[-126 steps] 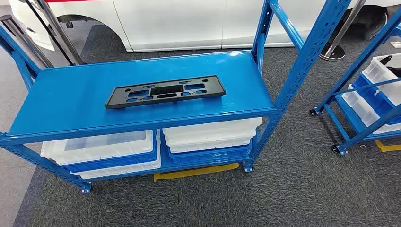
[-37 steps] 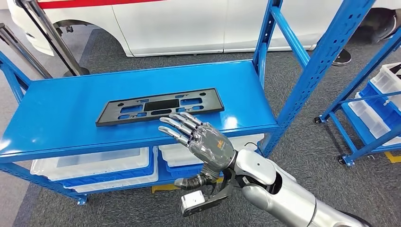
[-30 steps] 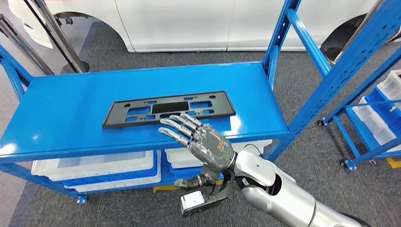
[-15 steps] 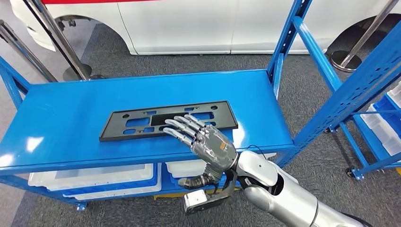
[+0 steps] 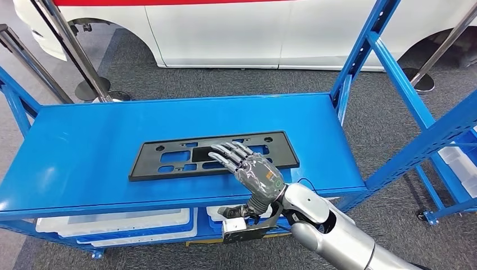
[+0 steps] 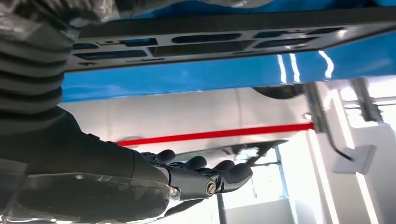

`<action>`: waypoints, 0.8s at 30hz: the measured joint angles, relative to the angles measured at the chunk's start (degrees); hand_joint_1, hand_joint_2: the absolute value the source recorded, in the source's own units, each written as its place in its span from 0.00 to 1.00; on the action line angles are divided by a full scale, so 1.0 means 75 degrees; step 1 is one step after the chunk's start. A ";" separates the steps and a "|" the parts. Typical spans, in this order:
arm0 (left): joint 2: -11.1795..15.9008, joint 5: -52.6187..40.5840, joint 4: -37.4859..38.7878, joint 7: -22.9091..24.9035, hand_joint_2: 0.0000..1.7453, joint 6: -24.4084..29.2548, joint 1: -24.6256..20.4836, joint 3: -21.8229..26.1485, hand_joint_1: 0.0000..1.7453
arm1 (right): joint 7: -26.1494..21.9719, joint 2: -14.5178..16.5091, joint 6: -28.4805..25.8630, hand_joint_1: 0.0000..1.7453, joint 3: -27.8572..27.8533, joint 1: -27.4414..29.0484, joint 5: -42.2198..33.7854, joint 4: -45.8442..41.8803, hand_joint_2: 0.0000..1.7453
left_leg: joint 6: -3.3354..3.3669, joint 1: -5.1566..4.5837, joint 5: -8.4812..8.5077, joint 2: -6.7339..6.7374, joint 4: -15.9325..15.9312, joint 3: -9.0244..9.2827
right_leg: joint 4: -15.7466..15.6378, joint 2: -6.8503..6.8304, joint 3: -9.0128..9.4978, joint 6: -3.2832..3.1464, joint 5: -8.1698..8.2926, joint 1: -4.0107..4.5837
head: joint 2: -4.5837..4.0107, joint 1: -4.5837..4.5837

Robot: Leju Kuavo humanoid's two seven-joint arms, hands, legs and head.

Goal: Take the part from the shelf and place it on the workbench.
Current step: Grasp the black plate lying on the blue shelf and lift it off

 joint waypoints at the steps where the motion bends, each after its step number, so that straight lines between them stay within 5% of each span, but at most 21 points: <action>1: 0.0001 -0.0031 0.0000 0.0001 0.00 -0.0012 -0.0001 0.0001 0.00 | 0.0057 0.0039 -0.0036 0.00 -0.0044 0.0002 0.0085 0.0157 1.00 | 0.0013 -0.0004 -0.0010 -0.0006 0.0000 0.0001 | -0.0028 -0.0001 0.0019 0.0000 0.0001 -0.0001 | -0.0001 0.0000; 7: 0.0002 -0.0124 0.0000 0.0001 0.00 -0.0070 -0.0014 -0.0003 0.00 | 0.0212 0.0324 -0.0231 0.00 -0.0220 0.0005 0.0340 0.0943 1.00 | 0.0095 -0.0036 -0.0050 -0.0010 0.0002 0.0008 | -0.0131 -0.0004 0.0070 0.0019 0.0011 -0.0014 | 0.0000 0.0001; 14: 0.0009 -0.0359 0.0000 -0.0002 0.00 -0.0191 -0.0047 -0.0018 0.00 | 0.0240 0.0912 -0.0566 0.00 -0.0493 -0.0081 0.0485 0.2456 1.00 | 0.0113 -0.0045 -0.0044 -0.0006 0.0006 0.0019 | -0.0134 -0.0007 0.0069 0.0135 0.0026 -0.0015 | -0.0001 -0.0001; 24: 0.0011 -0.0602 0.0000 -0.0008 0.00 -0.0267 -0.0062 -0.0023 0.00 | 0.0356 0.1706 -0.1940 0.00 -0.0785 -0.0666 0.1553 0.5137 1.00 | 0.0104 -0.0044 -0.0037 0.0010 0.0005 0.0057 | -0.0082 -0.0002 0.0065 0.0139 0.0016 0.0005 | -0.0001 -0.0001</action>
